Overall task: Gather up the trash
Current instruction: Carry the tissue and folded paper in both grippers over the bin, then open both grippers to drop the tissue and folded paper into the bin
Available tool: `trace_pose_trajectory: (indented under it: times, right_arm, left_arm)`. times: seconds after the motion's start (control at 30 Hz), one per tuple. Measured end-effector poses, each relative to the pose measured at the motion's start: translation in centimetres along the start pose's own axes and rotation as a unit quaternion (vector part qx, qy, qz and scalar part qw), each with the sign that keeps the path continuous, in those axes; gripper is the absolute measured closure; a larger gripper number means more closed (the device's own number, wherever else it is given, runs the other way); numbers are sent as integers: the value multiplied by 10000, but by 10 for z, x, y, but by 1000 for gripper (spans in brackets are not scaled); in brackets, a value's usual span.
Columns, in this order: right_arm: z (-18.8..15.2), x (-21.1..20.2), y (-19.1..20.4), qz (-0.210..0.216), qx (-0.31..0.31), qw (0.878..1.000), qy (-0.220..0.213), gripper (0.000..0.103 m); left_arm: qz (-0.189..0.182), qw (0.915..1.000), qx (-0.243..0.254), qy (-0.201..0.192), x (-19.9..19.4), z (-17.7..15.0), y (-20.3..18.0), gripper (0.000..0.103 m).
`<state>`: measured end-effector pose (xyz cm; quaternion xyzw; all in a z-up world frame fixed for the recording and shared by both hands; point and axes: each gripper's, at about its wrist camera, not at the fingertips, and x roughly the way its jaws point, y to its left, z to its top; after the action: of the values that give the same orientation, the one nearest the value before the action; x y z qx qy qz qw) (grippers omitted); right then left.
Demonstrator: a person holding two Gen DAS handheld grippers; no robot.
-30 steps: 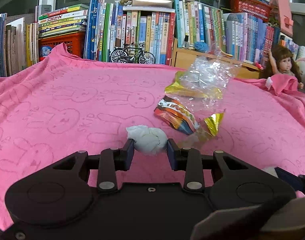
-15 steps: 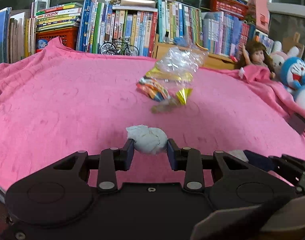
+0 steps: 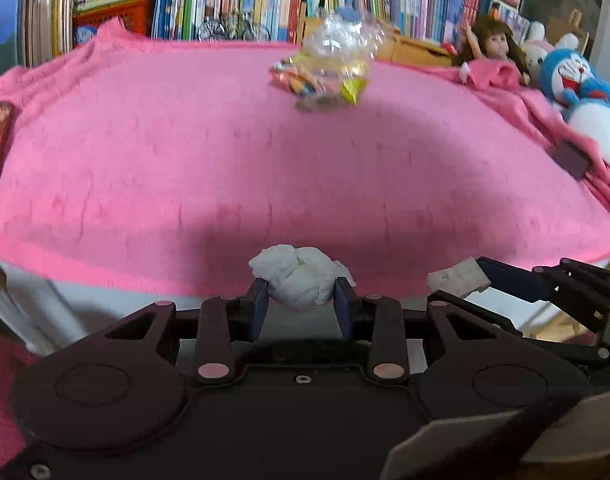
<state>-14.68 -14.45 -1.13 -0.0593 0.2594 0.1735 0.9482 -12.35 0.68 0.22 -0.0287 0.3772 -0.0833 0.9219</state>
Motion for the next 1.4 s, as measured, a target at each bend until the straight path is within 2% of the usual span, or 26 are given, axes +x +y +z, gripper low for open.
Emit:
trace_pose_trajectory:
  times: [0.37,0.67,0.77,0.93,0.97,1.13,1.4]
  right_arm:
    - [-29,8,15,311,-72,9978,581,54]
    - [-46,21,16,418,-91,9940,1002,53]
    - [-47,25,16,435,-64,9937,1035,49]
    - [-46,28,14,469,-45,9930,1080,48]
    - [-47,29,14,464,-39,9931,1078,41]
    - [-47,30,13,442,28,9934,1057,30]
    - [-43,28,5,371,278,9941,976,26]
  left_arm:
    - [251,9968,-2,758,22,-39,12,70]
    - [192,9917,-88,1272,40,-56,21,69]
    - [193,9913,-65,1302,42,-57,22,69]
    - [196,9895,24,1431,48,-56,20,69]
    - [194,9891,27,1457,49,-56,19,69]
    - [237,9889,73,1466,51,-57,16,58]
    - [252,9910,83,1315,46,-51,12,33]
